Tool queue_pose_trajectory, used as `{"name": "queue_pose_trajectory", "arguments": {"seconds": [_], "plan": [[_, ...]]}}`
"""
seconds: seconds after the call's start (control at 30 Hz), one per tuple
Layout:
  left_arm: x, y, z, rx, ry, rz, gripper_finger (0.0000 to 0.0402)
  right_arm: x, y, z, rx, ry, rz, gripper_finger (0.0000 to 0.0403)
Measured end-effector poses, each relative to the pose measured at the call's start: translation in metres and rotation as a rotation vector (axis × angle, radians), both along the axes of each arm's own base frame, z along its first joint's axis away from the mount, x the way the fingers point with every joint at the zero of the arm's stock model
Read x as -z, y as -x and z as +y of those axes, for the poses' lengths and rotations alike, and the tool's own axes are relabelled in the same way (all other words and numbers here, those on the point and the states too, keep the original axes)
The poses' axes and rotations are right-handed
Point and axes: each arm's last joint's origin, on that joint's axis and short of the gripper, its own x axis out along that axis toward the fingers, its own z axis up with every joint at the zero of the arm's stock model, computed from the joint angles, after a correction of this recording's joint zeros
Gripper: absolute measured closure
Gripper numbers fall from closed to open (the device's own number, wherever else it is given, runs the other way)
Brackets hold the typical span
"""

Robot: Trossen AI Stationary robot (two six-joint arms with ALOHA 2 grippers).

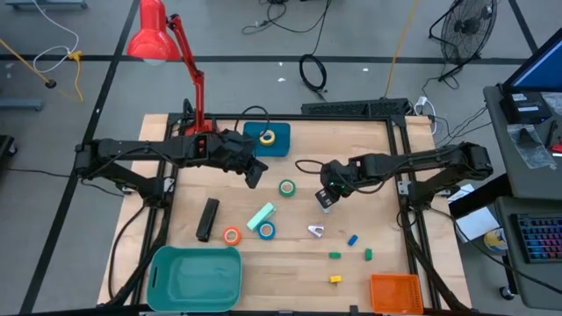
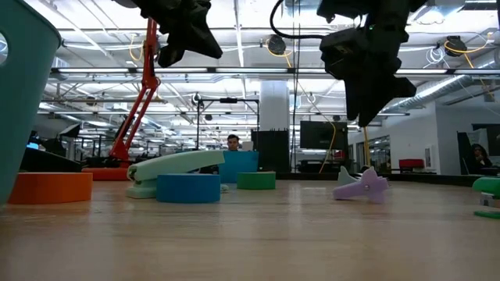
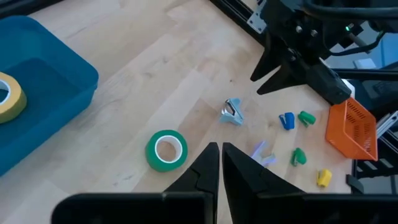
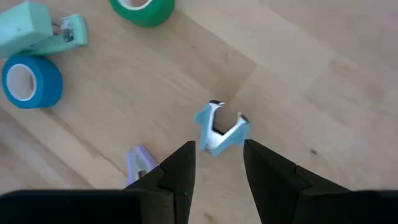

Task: Pick and place Stapler, Stapler remover, tape
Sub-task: Put the light blue staple remover into the orange bin

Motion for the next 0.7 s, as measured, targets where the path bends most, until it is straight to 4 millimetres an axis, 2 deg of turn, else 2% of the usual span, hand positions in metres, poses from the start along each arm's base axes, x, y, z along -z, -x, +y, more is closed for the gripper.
{"name": "queue_pose_trajectory", "arguments": {"seconds": [0.1, 0.33, 0.43, 0.7], "plan": [[0.0, 0.0, 0.0, 0.001, 0.001, 0.0, 0.038, 0.004, 0.0, -0.001, 0.019, 0.024, 0.0, 0.0273], [0.001, 0.0, -0.007, 0.024, 0.001, 0.012, 0.038, 0.041, 0.013, 0.0, 0.085, -0.051, 0.055, 0.0273], [0.001, 0.0, -0.009, 0.032, 0.003, 0.017, 0.038, 0.054, 0.015, 0.002, 0.099, -0.091, 0.017, 0.0273], [0.001, 0.0, -0.013, 0.043, 0.003, 0.017, 0.038, 0.062, 0.013, 0.004, 0.112, -0.105, -0.052, 0.0273]]}}
